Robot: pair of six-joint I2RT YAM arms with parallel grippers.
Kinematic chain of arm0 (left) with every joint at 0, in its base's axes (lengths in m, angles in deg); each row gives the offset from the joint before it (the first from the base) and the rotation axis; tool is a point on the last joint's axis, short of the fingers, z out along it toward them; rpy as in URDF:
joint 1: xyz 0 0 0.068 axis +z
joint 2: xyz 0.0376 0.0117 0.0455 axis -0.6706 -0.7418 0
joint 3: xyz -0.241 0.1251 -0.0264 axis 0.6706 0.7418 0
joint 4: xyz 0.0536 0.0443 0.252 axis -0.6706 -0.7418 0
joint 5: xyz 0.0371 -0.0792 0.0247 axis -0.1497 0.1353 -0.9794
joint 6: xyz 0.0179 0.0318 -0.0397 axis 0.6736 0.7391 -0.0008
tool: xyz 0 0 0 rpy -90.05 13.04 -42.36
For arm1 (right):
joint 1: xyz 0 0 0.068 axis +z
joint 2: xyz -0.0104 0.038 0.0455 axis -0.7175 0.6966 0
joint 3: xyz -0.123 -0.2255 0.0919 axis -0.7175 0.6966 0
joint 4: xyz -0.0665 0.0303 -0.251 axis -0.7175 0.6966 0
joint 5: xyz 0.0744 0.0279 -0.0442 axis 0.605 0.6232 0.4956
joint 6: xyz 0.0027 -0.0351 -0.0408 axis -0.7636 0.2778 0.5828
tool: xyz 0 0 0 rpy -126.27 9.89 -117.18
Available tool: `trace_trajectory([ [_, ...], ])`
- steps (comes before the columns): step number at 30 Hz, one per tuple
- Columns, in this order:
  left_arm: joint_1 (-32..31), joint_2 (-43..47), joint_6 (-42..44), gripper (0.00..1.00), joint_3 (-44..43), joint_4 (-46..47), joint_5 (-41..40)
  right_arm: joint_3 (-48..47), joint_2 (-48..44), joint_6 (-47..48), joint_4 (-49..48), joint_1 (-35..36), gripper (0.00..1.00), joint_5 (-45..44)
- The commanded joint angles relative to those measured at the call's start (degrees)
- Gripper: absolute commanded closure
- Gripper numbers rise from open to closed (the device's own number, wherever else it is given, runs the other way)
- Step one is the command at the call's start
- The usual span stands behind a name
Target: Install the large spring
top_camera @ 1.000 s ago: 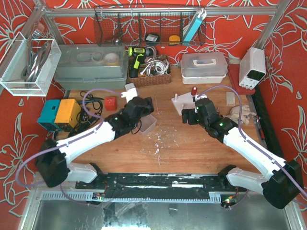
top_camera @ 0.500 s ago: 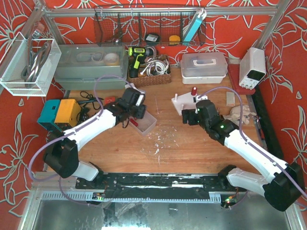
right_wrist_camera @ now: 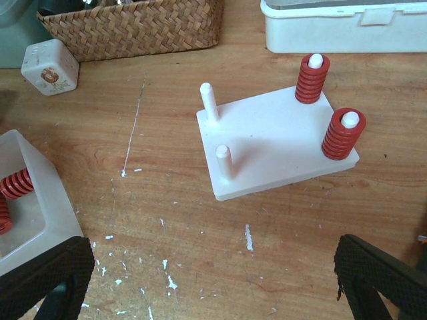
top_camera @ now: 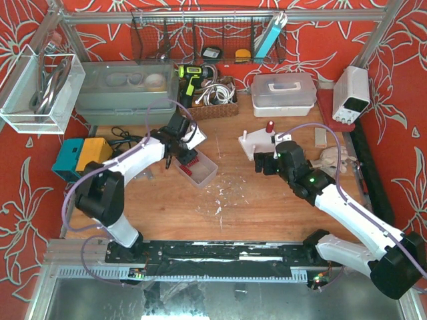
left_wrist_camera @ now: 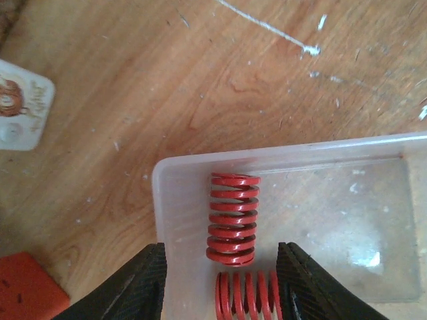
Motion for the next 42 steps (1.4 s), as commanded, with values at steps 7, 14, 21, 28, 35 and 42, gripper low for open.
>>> trace_trajectory([
  [7, 0.57, -5.58, 13.04, 0.58, -3.45, -2.02, 3.51, 1.22, -1.15, 0.18, -1.53, 0.35, 0.01, -1.75],
  [14, 0.54, -7.37, 15.38, 0.62, -2.73, -0.71, -0.32, 0.85, -0.78, 0.38, -1.03, 0.34, 0.01, -1.61],
  [21, 0.40, -10.03, 14.96, 0.61, -3.94, -1.40, 0.57, 0.97, -1.74, 0.80, -0.78, 0.35, 0.01, -2.83],
  [28, -0.26, -13.95, 14.86, 0.60, -4.79, -1.95, -1.18, 1.18, -2.17, 1.07, -0.95, 0.35, 0.01, -3.86],
  [35, -0.44, -17.54, 14.29, 0.59, -5.67, -2.66, -1.62, 1.00, -1.38, 0.96, -1.07, 0.34, 0.01, -3.43],
  [42, -0.79, -17.97, 14.76, 0.59, -5.72, -2.75, -0.66, 0.74, -1.19, 1.02, -0.50, 0.35, 0.01, -3.55],
])
